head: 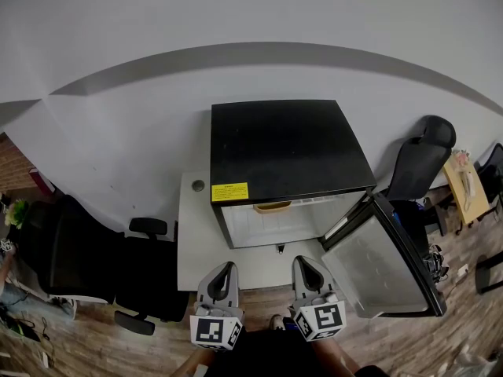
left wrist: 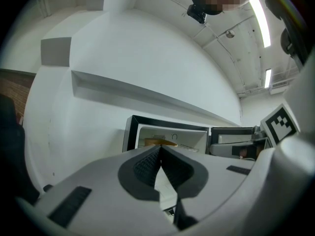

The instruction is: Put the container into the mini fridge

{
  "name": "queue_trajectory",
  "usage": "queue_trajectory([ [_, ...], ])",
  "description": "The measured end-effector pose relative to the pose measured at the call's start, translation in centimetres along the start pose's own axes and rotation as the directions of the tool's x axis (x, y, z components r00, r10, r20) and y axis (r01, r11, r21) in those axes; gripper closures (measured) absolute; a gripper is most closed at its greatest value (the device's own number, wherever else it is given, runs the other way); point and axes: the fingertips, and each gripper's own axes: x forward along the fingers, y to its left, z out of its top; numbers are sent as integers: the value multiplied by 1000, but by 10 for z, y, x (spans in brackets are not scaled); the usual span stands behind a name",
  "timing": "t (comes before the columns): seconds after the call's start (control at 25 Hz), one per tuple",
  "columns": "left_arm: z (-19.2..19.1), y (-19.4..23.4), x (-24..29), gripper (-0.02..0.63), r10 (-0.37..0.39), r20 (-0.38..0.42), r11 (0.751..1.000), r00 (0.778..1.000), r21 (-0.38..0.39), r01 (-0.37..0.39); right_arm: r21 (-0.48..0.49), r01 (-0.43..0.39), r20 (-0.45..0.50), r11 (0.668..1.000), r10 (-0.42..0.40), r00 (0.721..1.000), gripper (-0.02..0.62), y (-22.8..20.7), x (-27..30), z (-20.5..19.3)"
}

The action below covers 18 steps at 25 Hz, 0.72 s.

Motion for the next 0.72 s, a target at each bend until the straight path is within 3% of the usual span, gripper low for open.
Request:
queue_trajectory([
  [0.72,1,-1,-2,598,-4,4,1000,1000,-1,4,7,10,14,1000,-10,1000,577,0,-1,2],
])
